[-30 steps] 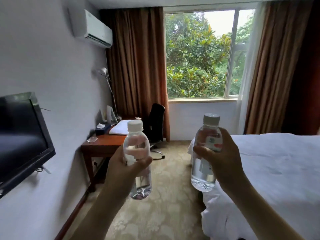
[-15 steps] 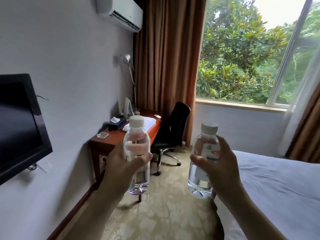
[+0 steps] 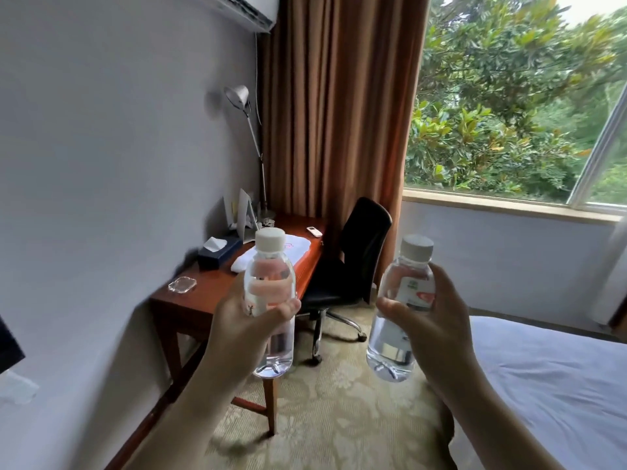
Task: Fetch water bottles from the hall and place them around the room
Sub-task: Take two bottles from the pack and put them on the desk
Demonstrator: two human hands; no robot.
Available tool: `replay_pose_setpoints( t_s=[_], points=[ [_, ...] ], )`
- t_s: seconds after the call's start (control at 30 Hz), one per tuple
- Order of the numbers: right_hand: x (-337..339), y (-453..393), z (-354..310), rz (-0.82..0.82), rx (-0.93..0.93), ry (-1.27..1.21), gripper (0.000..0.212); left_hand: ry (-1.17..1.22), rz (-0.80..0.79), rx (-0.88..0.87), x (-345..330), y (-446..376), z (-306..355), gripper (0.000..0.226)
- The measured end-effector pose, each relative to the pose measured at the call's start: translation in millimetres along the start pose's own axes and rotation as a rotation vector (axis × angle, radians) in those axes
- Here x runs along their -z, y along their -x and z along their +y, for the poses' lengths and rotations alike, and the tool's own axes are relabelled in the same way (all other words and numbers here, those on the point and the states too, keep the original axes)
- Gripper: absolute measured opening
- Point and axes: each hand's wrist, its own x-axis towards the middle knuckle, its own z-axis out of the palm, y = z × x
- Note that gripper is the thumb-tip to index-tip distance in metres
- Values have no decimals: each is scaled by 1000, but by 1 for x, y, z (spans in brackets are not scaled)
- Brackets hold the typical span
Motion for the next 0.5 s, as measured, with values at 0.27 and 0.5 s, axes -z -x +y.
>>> replay_pose_setpoints(
  t_s=[0.27, 0.5],
  points=[
    [-28, -141, 114, -174, -40, -169, 52, -148, 124, 63, -27, -115, -63, 34],
    [-87, -249, 187, -371, -81, -209, 47, -175, 296, 74, -31, -203, -93, 32]
  ],
)
